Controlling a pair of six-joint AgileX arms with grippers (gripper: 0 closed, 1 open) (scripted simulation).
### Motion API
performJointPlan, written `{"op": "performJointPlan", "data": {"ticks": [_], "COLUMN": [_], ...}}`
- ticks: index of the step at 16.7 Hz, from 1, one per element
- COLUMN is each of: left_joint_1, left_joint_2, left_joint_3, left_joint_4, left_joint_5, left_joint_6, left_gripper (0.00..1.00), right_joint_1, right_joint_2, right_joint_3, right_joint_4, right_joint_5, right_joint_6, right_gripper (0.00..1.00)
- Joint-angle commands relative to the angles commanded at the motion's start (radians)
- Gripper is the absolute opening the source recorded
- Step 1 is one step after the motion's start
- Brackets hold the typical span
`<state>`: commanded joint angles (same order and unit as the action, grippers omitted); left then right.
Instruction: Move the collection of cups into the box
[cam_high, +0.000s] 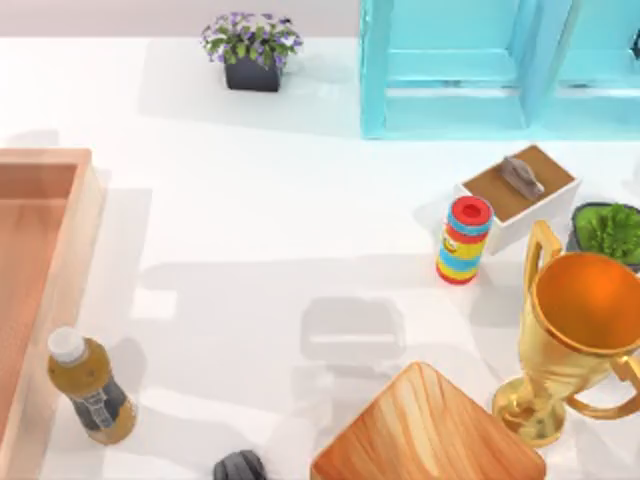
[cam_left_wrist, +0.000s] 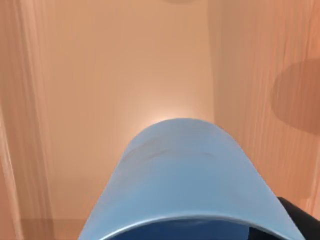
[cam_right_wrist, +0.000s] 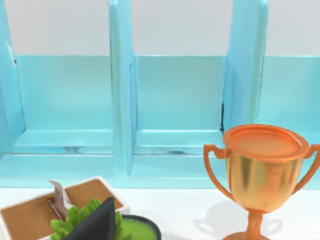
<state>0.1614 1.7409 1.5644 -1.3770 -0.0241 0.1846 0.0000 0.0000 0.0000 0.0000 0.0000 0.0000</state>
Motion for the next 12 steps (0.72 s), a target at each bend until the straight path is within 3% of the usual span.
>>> {"op": "performJointPlan", "data": {"ticks": [12], "left_joint_1": [0.034], "left_joint_2": [0.025], "left_joint_3": [-0.225], "left_joint_4": [0.251], "left_joint_5": [0.001], "left_joint_6": [0.034], "left_gripper": [0.0], "right_joint_1": [0.0], "right_joint_2": [0.0], "right_joint_3": [0.0], "right_joint_4": [0.0], "right_joint_5": [0.0], "right_joint_6": [0.0], "right_gripper": [1.0]}}
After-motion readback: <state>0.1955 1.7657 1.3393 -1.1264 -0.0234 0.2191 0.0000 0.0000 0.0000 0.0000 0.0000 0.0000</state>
